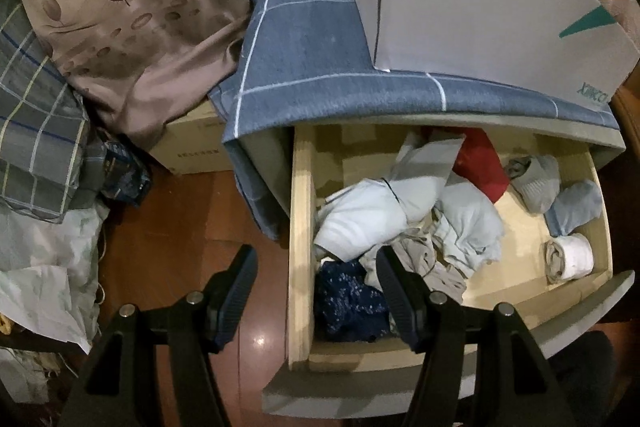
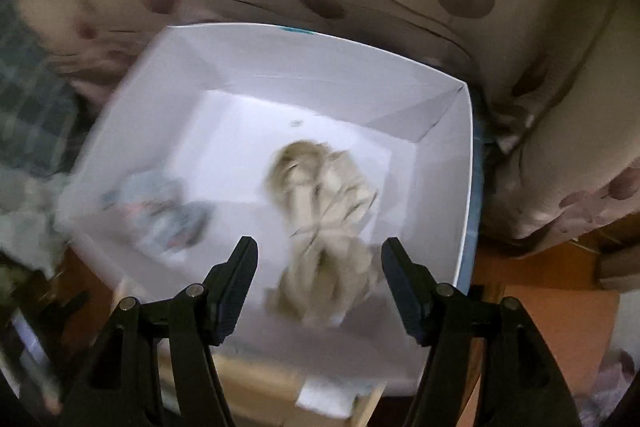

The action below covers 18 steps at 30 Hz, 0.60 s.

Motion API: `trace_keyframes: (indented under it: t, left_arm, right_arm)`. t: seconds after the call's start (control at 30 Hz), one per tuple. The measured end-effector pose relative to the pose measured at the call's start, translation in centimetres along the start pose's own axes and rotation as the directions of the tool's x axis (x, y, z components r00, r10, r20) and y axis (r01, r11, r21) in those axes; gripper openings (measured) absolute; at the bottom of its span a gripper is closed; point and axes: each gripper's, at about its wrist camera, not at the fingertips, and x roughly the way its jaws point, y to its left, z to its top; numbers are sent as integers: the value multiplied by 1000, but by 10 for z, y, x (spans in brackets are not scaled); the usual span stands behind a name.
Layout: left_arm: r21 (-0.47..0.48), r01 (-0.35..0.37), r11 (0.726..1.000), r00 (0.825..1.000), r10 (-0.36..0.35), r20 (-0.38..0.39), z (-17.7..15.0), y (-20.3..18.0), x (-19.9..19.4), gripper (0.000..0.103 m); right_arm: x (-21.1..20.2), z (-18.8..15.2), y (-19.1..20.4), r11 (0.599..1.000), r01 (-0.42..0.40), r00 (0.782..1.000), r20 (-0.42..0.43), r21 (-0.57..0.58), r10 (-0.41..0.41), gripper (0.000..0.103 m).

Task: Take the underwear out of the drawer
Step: 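Return the right tool to the drawer and grasp a white sock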

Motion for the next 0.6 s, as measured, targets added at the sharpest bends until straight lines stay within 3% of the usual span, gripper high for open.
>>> trace_keyframes:
  t: [0.13, 0.23, 0.3, 0.47, 0.6]
  left_arm:
    - [0, 3, 1000, 1000, -3, -19, -5, 0, 1, 63]
    - [-9, 14, 1000, 999, -15, -34, -9, 0, 3, 63]
    - [-15, 17, 1000, 999, -17, -50, -11, 0, 6, 63]
    - [-26, 20, 999, 997, -22, -81, -15, -1, 12, 63]
    - [-18, 17, 1000, 995, -19, -95, -19, -3, 14, 63]
  right_arm:
    - [-34, -51, 10, 991, -122, 992, -51, -48, 119, 63]
    - [-34, -96, 16, 987, -147, 982, -127, -70, 137, 66]
    - [-18, -123, 20, 987, -135, 975, -187, -91, 116, 67]
    - [69, -185, 25, 992, -85, 912, -408, -95, 39, 67]
    - [124, -202, 18, 993, -45, 874, -486, -105, -12, 67]
